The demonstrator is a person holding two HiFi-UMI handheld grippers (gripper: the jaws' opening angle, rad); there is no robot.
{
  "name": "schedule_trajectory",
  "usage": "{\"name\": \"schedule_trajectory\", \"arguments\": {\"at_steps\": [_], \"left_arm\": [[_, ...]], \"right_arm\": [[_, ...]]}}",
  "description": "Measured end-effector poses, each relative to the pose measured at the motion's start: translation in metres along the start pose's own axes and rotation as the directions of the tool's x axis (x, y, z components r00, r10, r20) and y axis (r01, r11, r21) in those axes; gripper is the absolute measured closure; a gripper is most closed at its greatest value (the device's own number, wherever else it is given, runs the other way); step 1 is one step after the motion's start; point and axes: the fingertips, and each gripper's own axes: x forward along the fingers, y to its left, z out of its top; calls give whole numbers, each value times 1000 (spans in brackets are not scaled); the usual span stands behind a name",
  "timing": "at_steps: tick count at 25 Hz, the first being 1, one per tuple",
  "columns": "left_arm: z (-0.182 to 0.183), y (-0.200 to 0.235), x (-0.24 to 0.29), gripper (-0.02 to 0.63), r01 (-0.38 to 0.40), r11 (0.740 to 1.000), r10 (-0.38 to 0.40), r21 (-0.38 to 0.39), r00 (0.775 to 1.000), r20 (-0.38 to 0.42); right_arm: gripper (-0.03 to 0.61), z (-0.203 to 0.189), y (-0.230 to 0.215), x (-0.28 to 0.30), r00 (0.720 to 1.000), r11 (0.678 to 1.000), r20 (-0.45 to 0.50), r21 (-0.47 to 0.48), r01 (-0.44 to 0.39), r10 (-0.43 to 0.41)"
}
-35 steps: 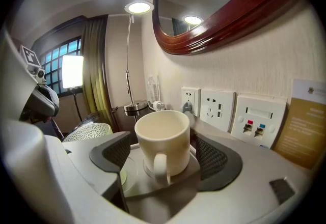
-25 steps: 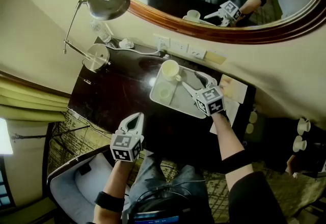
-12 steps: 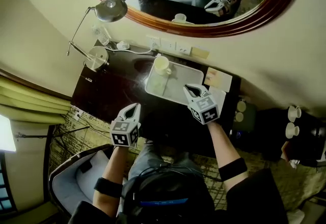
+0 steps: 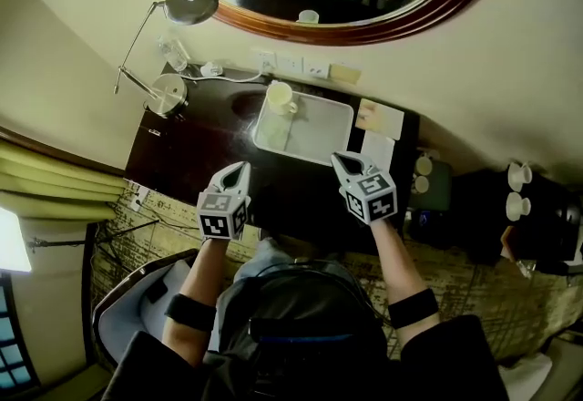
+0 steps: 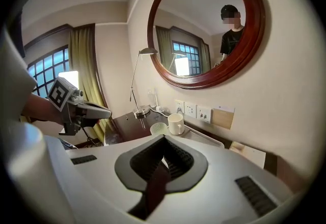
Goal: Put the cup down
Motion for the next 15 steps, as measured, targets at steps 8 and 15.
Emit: {"name": "schedule_trajectory", "arguments": {"at_steps": [8,15], "left_arm": [[-14,-15,-3,614,40,999,-39,23,998,-39],[-6,-15,0,614,53,997,-51,50,998,-34]], "right_arm": [[578,-24,15,-20,1000,998,10,61,25,-26],[578,-26,7,-20,999,995,18,93,42,-44]]}}
